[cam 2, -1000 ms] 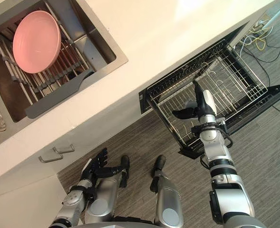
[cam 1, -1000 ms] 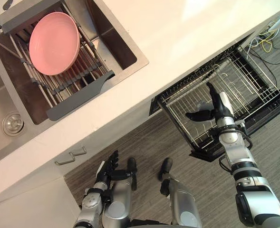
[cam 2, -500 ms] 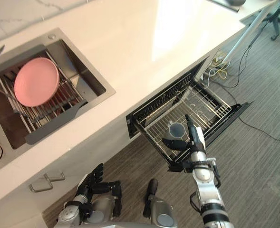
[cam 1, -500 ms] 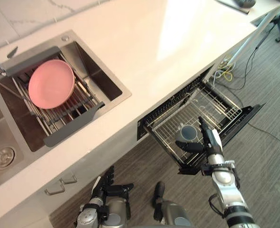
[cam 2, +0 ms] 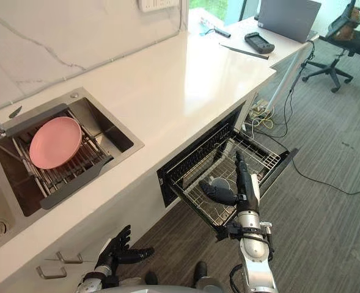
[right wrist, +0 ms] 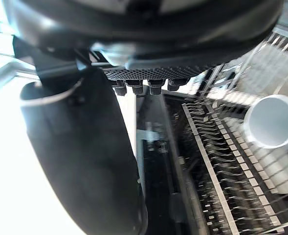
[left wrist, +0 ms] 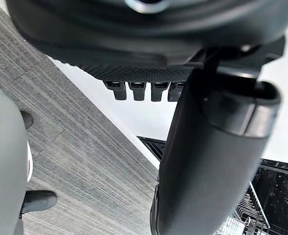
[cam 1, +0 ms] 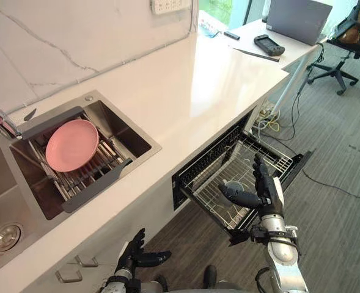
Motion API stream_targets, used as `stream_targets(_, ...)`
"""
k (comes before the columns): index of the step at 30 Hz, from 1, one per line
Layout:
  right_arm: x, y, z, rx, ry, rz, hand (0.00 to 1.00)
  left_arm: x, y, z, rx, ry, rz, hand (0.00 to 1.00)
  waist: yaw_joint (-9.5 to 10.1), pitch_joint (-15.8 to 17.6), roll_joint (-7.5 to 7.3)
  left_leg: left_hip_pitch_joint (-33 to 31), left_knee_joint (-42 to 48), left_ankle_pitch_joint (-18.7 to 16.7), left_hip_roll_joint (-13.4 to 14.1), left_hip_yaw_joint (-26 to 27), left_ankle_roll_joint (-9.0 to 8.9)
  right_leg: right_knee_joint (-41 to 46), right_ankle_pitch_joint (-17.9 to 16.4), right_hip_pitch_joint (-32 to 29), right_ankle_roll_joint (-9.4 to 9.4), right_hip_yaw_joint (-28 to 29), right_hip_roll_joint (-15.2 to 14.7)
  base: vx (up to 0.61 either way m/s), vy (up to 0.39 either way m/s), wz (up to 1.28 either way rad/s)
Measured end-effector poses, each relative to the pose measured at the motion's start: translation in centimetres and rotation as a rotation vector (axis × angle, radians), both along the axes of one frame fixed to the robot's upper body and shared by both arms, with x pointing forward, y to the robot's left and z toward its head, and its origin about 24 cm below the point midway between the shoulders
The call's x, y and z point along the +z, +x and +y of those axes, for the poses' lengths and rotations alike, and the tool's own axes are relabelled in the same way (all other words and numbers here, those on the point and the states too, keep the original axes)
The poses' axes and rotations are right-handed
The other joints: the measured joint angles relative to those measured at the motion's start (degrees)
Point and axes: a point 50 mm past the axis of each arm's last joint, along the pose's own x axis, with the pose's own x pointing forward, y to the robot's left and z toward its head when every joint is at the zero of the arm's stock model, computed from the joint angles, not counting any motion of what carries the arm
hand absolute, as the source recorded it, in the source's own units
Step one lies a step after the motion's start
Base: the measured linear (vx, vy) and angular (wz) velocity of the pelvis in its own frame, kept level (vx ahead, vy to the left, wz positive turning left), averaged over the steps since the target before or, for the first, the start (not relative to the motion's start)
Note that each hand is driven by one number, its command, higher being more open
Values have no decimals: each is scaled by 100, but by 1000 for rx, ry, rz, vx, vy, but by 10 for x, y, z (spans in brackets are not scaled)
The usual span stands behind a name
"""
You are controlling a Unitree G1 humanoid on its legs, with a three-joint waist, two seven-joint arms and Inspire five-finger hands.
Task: Walk over to the sink, pick up the cup, carry it to the dishwasher, place the cup inside the dishwasher, then close the dishwasher door
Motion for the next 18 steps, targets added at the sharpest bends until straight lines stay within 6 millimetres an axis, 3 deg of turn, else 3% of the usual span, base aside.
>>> stream_targets(6,22,1,14,98,17,-130,100,0,-3,-1,30,-18,0,100,-2,33,73,44,285,-130,66,53,-37,160,-73,79,-5,61,14,-30,-4,-5)
stream_targets(9,42,-5,15,136,-5,-239,100,-2,-7,-5,71,-51,0,100,-2,168,292,-120,1170,-638,295,-4,-26,831,-525,76,-70,8,50,-88,12,8)
stream_targets(11,55,-8,16,162,-14,-307,100,-1,-11,-4,96,-62,-2,100,-5,183,338,-196,1462,-790,369,-7,-46,1171,-740,-24,-65,7,44,-65,34,6)
stream_targets(14,74,-9,17,194,-27,-403,100,-2,-12,-2,129,-86,-2,100,0,192,330,-269,1386,-672,305,4,-89,1261,-783,-109,-39,-37,-47,-32,18,15)
stream_targets(16,79,-8,16,204,-46,-422,100,-1,-11,1,144,-91,-5,100,-9,216,284,-405,1491,-489,208,129,-339,1183,-780,-76,-40,-103,-225,-42,39,48)
stream_targets(18,79,-6,12,194,-61,-417,100,-2,-12,-1,135,-97,-4,100,-21,201,294,-629,1533,-667,347,537,-201,1141,-830,13,71,-358,-376,-57,61,64)
